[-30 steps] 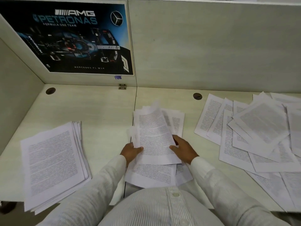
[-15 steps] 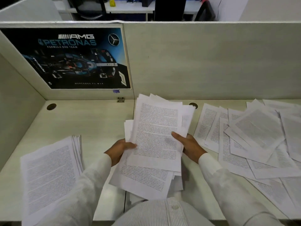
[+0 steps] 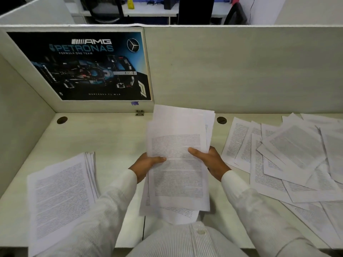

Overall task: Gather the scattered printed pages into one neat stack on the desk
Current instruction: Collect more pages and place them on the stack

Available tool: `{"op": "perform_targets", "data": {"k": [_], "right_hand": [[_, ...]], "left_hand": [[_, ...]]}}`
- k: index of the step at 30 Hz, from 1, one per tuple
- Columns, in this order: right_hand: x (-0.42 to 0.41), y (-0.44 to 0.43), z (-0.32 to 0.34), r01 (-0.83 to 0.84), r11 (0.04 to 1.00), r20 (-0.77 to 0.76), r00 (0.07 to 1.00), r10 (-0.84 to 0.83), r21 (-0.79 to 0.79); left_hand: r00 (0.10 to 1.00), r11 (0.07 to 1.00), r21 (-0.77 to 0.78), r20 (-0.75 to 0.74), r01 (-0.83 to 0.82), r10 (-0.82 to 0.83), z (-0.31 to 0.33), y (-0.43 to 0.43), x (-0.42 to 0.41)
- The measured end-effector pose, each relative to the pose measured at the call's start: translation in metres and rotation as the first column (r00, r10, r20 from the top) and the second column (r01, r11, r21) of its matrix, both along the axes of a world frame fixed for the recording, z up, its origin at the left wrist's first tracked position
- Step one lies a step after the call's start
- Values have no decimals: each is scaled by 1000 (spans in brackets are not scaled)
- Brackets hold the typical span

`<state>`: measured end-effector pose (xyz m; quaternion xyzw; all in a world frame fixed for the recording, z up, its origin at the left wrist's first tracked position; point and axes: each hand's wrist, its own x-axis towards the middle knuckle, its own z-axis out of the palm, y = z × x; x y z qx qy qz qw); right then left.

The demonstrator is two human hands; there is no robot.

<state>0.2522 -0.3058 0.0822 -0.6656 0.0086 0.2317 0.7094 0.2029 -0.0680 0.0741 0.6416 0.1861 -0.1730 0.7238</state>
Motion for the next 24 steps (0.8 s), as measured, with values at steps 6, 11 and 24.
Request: {"op": "perform_targets", "data": {"k": [6, 11, 24], "right_hand": [[5, -7, 3, 68, 993, 65, 996, -62, -95], [7, -14, -5, 90, 984, 65, 995, -81, -152], [14, 4, -4, 100, 979, 114, 990, -81, -176]], "left_hand": [[977, 979, 80, 122, -185, 175, 13, -5, 10], [926, 956, 50, 269, -290, 266, 48, -4, 27], [902, 927, 29, 245, -373, 355, 50, -22, 26]]}}
